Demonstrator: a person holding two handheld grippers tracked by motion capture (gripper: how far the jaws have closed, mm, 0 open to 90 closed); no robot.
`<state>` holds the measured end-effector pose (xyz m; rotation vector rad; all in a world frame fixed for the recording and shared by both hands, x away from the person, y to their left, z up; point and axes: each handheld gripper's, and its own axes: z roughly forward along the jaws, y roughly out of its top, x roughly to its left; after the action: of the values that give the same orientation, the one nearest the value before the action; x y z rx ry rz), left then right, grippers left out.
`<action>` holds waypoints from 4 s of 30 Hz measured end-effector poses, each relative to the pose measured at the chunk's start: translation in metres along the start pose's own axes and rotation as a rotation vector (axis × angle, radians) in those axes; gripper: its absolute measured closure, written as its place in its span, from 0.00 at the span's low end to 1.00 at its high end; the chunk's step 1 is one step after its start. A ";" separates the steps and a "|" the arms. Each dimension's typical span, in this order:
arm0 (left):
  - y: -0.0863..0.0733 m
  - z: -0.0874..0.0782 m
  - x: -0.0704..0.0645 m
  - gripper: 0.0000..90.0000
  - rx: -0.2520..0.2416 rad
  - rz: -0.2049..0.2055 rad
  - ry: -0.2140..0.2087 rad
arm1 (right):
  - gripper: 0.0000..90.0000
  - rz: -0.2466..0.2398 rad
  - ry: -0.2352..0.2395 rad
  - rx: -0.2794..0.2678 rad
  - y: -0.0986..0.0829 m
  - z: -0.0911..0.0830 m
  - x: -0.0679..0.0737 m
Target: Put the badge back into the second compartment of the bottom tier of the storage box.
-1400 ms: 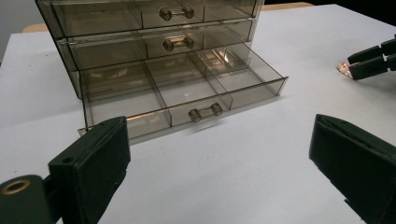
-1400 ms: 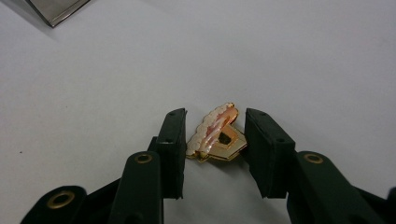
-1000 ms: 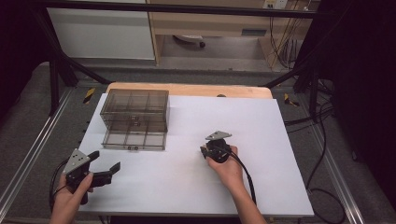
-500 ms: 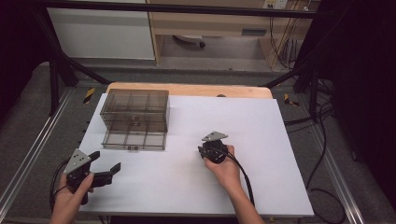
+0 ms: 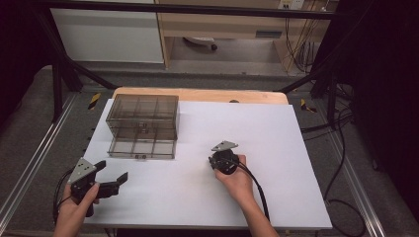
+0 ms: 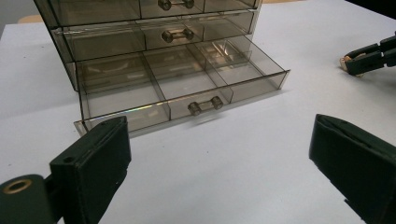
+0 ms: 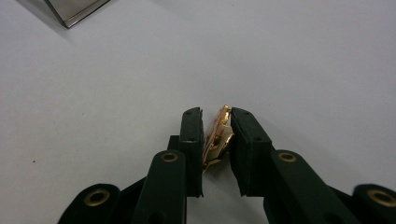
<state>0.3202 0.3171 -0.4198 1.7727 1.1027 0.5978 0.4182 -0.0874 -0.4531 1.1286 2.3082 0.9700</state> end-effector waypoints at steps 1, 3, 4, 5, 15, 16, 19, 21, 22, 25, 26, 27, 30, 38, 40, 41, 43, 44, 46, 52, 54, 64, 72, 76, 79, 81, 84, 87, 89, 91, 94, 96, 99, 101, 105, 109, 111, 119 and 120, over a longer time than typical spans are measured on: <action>0.000 0.000 0.000 0.06 -0.001 0.001 -0.001 | 0.85 0.004 0.004 0.001 0.000 -0.001 0.000; 0.001 0.000 0.000 0.06 -0.005 0.003 -0.002 | 0.86 -0.002 0.008 -0.001 0.000 -0.002 0.000; 0.001 0.000 0.000 0.06 -0.006 0.004 -0.002 | 0.87 -0.008 0.010 -0.004 0.000 -0.002 0.000; 0.001 0.000 0.000 0.06 -0.007 0.003 -0.002 | 0.87 -0.008 0.011 -0.008 0.000 -0.003 0.001; 0.001 -0.001 -0.001 0.06 -0.007 0.006 0.002 | 0.90 -0.037 0.030 -0.016 -0.001 -0.007 0.003; 0.001 -0.001 -0.001 0.06 -0.008 0.005 0.002 | 0.90 -0.040 0.031 -0.017 -0.001 -0.007 0.003; 0.001 -0.001 -0.001 0.06 -0.006 0.005 0.004 | 0.90 -0.044 0.039 -0.019 -0.001 -0.007 0.003; 0.001 -0.001 -0.001 0.06 -0.007 0.003 0.003 | 0.90 -0.047 0.039 -0.018 -0.001 -0.007 0.003; 0.001 -0.001 -0.001 0.06 -0.007 0.003 0.003 | 0.90 -0.053 0.039 -0.019 -0.001 -0.007 0.003; 0.001 -0.001 -0.001 0.06 -0.006 0.003 0.004 | 0.90 -0.057 0.046 -0.026 -0.001 -0.007 0.004; 0.001 -0.001 -0.001 0.06 -0.006 0.003 0.004 | 0.90 -0.062 0.048 -0.029 -0.001 -0.008 0.004; 0.001 -0.001 -0.001 0.06 -0.006 0.003 0.004 | 0.90 -0.062 0.048 -0.029 -0.001 -0.008 0.004; 0.001 -0.002 -0.001 0.06 -0.008 0.004 0.008 | 0.90 -0.072 0.054 -0.049 0.000 -0.010 0.004; 0.001 -0.001 -0.001 0.06 -0.005 0.001 0.007 | 0.90 -0.086 0.088 -0.087 0.002 -0.012 0.008; 0.001 -0.001 -0.001 0.06 -0.005 0.000 0.007 | 0.90 -0.086 0.093 -0.093 0.002 -0.012 0.009; 0.001 -0.001 0.000 0.06 -0.005 -0.002 0.007 | 0.90 -0.086 0.099 -0.096 0.002 -0.013 0.009; 0.000 -0.001 0.001 0.06 -0.010 -0.013 0.005 | 0.90 -0.095 0.113 -0.112 0.003 -0.014 0.011; 0.000 -0.001 0.001 0.06 -0.011 -0.016 0.004 | 0.90 -0.103 0.128 -0.123 0.004 -0.015 0.013; 0.000 -0.001 0.001 0.06 -0.014 -0.019 0.008 | 0.90 -0.105 0.133 -0.126 0.004 -0.016 0.014; 0.000 -0.001 0.002 0.06 -0.014 -0.016 0.012 | 0.90 -0.108 0.152 -0.142 0.006 -0.016 0.018; 0.001 -0.001 0.002 0.06 -0.016 -0.016 0.014 | 0.90 -0.115 0.146 -0.136 0.007 -0.016 0.020; 0.001 -0.002 0.002 0.05 -0.016 -0.021 0.021 | 0.90 -0.125 0.151 -0.150 0.009 -0.019 0.023; 0.001 -0.001 0.003 0.05 -0.025 -0.031 0.035 | 0.90 -0.150 0.171 -0.162 0.013 -0.020 0.029; 0.000 -0.002 0.003 0.05 -0.019 -0.026 0.038 | 0.90 -0.159 0.183 -0.180 0.015 -0.023 0.033; 0.000 -0.002 0.002 0.05 -0.015 -0.022 0.035 | 0.90 -0.158 0.192 -0.189 0.016 -0.025 0.035; 0.000 -0.001 0.002 0.05 -0.012 -0.020 0.032 | 0.90 -0.158 0.203 -0.203 0.017 -0.024 0.037; -0.001 0.000 0.002 0.05 -0.002 -0.022 0.034 | 0.90 -0.156 0.208 -0.206 0.018 -0.024 0.038; -0.001 0.000 0.002 0.06 0.000 -0.024 0.034 | 0.90 -0.164 0.211 -0.210 0.018 -0.024 0.041; 0.000 0.000 0.002 0.06 -0.002 -0.020 0.035 | 0.90 -0.181 0.202 -0.208 0.018 -0.024 0.044; 0.000 0.000 0.001 0.06 -0.002 -0.019 0.033 | 0.90 -0.189 0.201 -0.209 0.018 -0.024 0.045; 0.000 0.000 0.001 0.06 0.001 -0.016 0.032 | 0.90 -0.189 0.210 -0.216 0.019 -0.024 0.047; 0.000 0.000 0.001 0.06 0.003 -0.014 0.031 | 0.90 -0.192 0.214 -0.217 0.019 -0.023 0.049; 0.000 0.000 0.000 0.06 0.009 -0.011 0.029 | 0.90 -0.197 0.220 -0.223 0.020 -0.023 0.052; 0.000 0.000 0.000 0.06 0.008 -0.007 0.033 | 0.90 -0.200 0.220 -0.227 0.020 -0.023 0.053; 0.000 -0.001 0.000 0.06 0.006 -0.002 0.039 | 0.90 -0.216 0.224 -0.233 0.023 -0.024 0.055; 0.000 0.000 0.000 0.06 0.010 0.000 0.037 | 0.90 -0.207 0.236 -0.233 0.028 -0.024 0.055; 0.000 -0.001 -0.001 0.06 0.013 0.005 0.034 | 0.90 -0.206 0.238 -0.238 0.031 -0.025 0.057; -0.001 0.001 -0.003 0.06 0.035 0.017 0.034 | 0.90 -0.203 0.269 -0.252 0.044 -0.020 0.067; -0.001 0.001 -0.003 0.06 0.038 0.016 0.034 | 0.90 -0.200 0.276 -0.255 0.046 -0.019 0.069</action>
<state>0.3191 0.3140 -0.4213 1.8116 1.1307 0.6224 0.3900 -0.0200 -0.4094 0.6838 2.3615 1.3640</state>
